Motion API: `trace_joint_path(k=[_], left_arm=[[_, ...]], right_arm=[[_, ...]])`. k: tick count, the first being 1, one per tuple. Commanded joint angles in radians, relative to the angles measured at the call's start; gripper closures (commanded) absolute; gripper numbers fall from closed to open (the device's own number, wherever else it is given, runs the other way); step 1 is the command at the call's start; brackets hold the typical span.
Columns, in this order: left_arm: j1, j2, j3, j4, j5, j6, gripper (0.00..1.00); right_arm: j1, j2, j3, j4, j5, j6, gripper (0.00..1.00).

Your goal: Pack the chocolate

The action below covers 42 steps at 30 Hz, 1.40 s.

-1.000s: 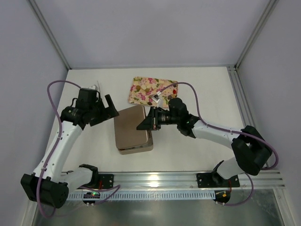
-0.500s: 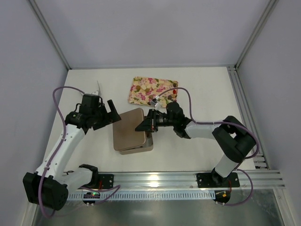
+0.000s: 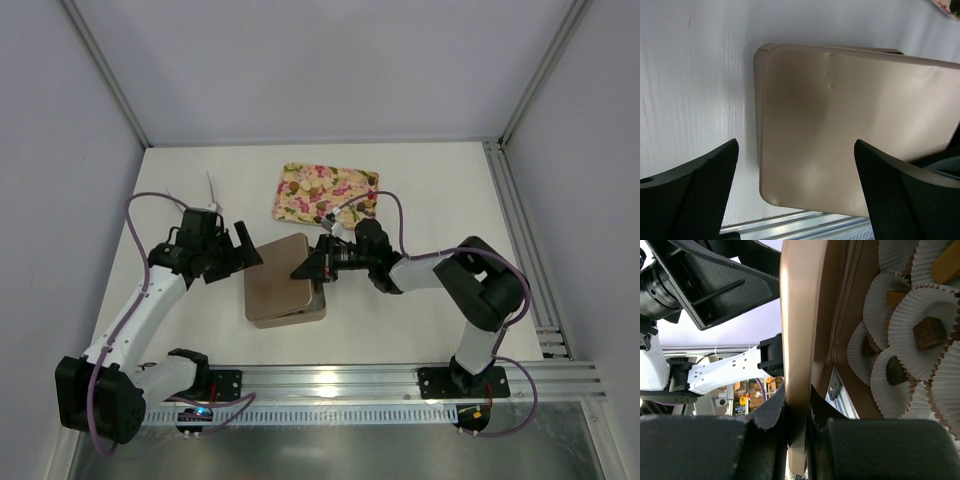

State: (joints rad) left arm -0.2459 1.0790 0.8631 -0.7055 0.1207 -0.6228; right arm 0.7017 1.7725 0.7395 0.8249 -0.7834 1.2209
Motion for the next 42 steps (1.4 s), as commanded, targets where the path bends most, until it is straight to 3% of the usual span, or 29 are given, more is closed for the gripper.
trace_joint_path(k=[1, 20, 42], left_arm=[[-0.006, 0.007, -0.027, 0.072, 0.040, -0.009, 0.06], [-0.055, 0.085, -0.108, 0.164, 0.068, -0.034, 0.07], [-0.139, 0.206, -0.099, 0.190, 0.002, -0.057, 0.09]], right_arm=[[-0.021, 0.004, -0.006, 0.117, -0.017, 0.011, 0.96], [-0.077, 0.087, -0.086, 0.307, -0.051, 0.095, 0.93], [-0.177, 0.099, -0.213, 0.404, -0.082, 0.106, 0.66]])
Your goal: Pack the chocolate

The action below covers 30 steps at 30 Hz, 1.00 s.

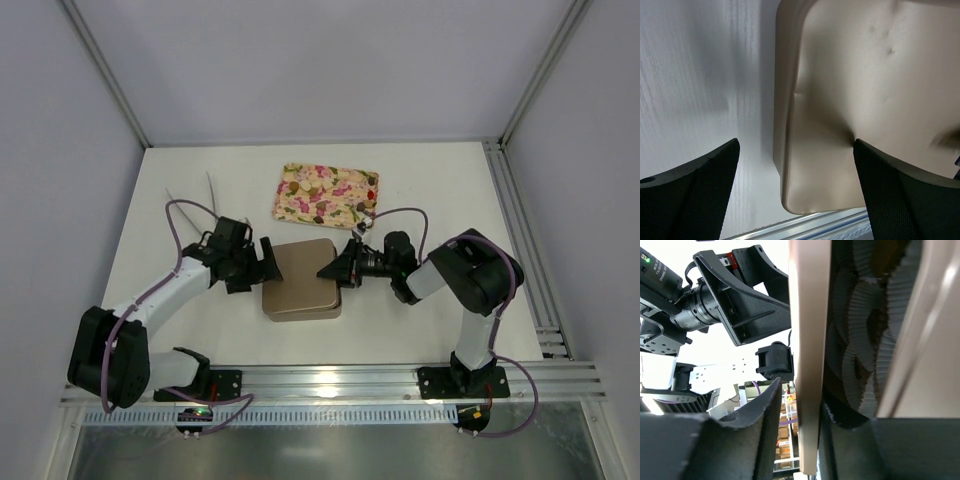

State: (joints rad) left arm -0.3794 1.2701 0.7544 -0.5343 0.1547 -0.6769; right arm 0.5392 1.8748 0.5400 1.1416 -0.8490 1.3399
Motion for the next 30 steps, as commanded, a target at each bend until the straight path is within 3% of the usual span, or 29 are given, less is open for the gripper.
trace_joint_path(k=[1, 15, 30], left_arm=[[-0.007, 0.018, 0.010, 0.019, -0.032, -0.003, 0.09], [-0.029, 0.063, 0.033, 0.019, -0.044, -0.004, 0.09], [-0.069, 0.104, 0.089, 0.014, -0.050, -0.024, 0.09]], right_arm=[[-0.019, -0.008, -0.017, 0.087, -0.016, -0.015, 0.65], [-0.100, -0.074, -0.094, 0.032, -0.042, -0.068, 0.59], [-0.179, -0.197, -0.121, -0.230, -0.042, -0.238, 0.58]])
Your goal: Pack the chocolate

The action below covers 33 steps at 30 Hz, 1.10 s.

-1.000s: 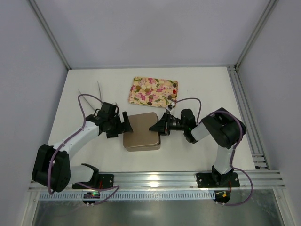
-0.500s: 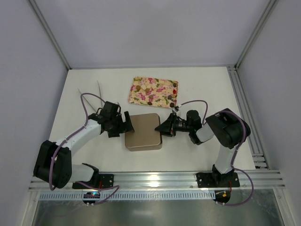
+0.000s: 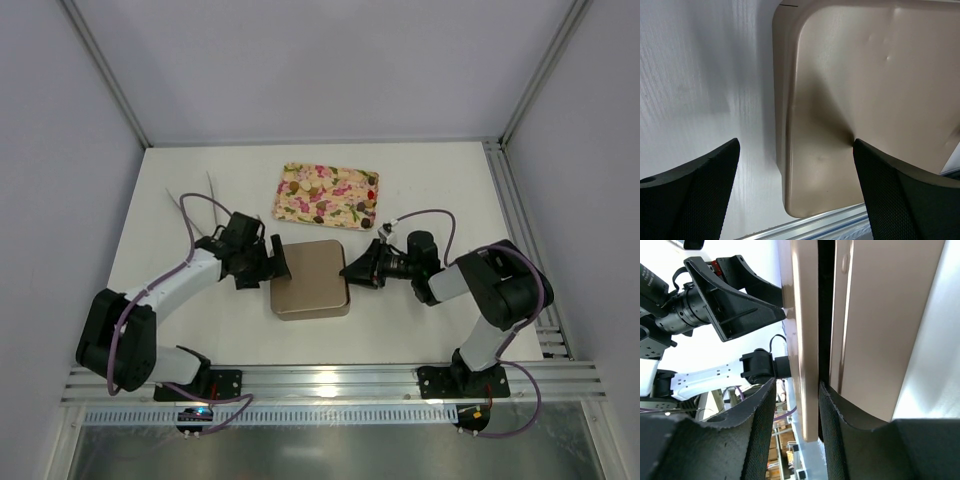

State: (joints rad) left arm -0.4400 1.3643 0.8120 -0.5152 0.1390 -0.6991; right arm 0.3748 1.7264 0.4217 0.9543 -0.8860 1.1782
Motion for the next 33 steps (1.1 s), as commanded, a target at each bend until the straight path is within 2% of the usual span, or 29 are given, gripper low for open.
trace_joint_path(k=[1, 16, 21, 33], left_arm=[[-0.009, 0.013, 0.033, -0.006, -0.033, -0.003, 0.09], [-0.026, 0.022, 0.072, -0.019, -0.021, -0.019, 0.09], [-0.048, 0.022, 0.091, -0.019, -0.019, -0.036, 0.08], [-0.086, 0.052, 0.118, -0.019, -0.027, -0.056, 0.07]], right_arm=[[-0.019, -0.063, -0.003, -0.075, -0.004, -0.098, 0.57], [-0.053, -0.221, 0.018, -0.411, 0.084, -0.301, 0.53], [-0.051, -0.272, 0.038, -0.517, 0.148, -0.365, 0.48], [0.038, -0.315, 0.098, -0.618, 0.243, -0.430, 0.25]])
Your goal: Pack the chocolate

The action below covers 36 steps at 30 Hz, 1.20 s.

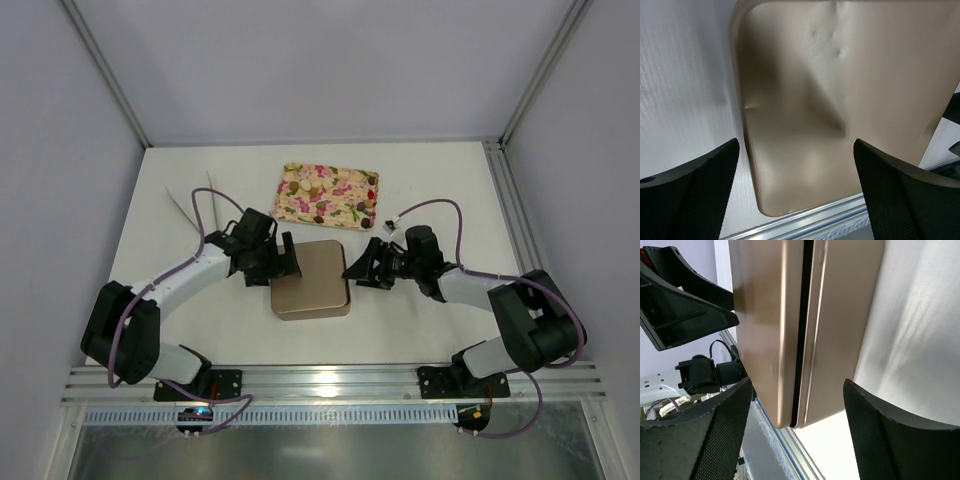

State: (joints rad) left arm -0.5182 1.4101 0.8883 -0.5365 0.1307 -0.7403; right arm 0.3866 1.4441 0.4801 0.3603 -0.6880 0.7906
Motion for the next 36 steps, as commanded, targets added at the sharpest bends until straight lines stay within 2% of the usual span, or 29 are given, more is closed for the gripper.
trace_joint_path(k=[1, 20, 36], left_arm=[[-0.009, 0.009, 0.043, 0.003, -0.017, -0.018, 0.07], [-0.036, 0.069, 0.136, -0.063, -0.025, -0.022, 0.08], [-0.072, 0.128, 0.201, -0.123, -0.045, 0.007, 0.07]], right_arm=[[0.032, -0.034, 0.044, -0.029, 0.057, -0.044, 0.24], [0.207, -0.045, 0.140, -0.207, 0.274, -0.083, 0.26], [0.256, -0.065, 0.181, -0.302, 0.358, -0.117, 0.31]])
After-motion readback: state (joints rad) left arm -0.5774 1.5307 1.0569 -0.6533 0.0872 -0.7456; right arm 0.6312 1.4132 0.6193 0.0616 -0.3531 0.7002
